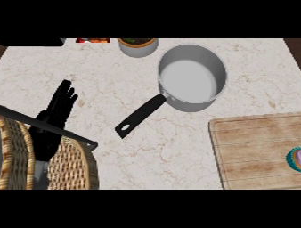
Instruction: Pick the cupcake from the cutting board and place it in the pot
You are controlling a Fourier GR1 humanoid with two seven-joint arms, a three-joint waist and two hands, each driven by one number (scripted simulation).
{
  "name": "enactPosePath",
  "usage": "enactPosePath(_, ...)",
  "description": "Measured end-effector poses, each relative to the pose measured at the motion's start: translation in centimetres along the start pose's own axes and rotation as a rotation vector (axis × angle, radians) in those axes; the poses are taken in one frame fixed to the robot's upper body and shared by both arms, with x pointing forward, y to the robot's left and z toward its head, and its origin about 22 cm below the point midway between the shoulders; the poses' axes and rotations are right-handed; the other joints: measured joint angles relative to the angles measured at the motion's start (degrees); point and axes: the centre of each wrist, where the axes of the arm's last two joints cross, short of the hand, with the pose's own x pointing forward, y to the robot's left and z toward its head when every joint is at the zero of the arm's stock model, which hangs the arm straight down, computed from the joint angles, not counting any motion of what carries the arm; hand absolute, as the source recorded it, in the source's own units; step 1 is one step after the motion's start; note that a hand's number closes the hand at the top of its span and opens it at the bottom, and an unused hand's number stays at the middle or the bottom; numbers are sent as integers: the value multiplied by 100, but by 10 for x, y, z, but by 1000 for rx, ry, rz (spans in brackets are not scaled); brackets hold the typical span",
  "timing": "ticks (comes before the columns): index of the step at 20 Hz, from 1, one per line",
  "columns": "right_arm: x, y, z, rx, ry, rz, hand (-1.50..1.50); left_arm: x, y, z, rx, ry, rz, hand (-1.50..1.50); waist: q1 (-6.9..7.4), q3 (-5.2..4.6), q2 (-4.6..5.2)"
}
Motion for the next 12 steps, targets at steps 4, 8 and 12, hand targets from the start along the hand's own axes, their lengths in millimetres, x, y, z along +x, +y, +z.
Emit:
enactPosePath(4, -8, 12, 4, 67, 34, 12, -150, 2, -1, -2, -23, 11, 0, 0, 44, -7, 6)
enactPosePath(8, -13, 29, 2, 144, 49, 41, -150, 2, -2, -3, -16, 23, 1, 0, 63, -12, -3)
enactPosePath(12, -23, 44, -2, 176, 65, 70, -150, 3, -3, -3, -14, 28, -1, 0, 73, -18, -1)
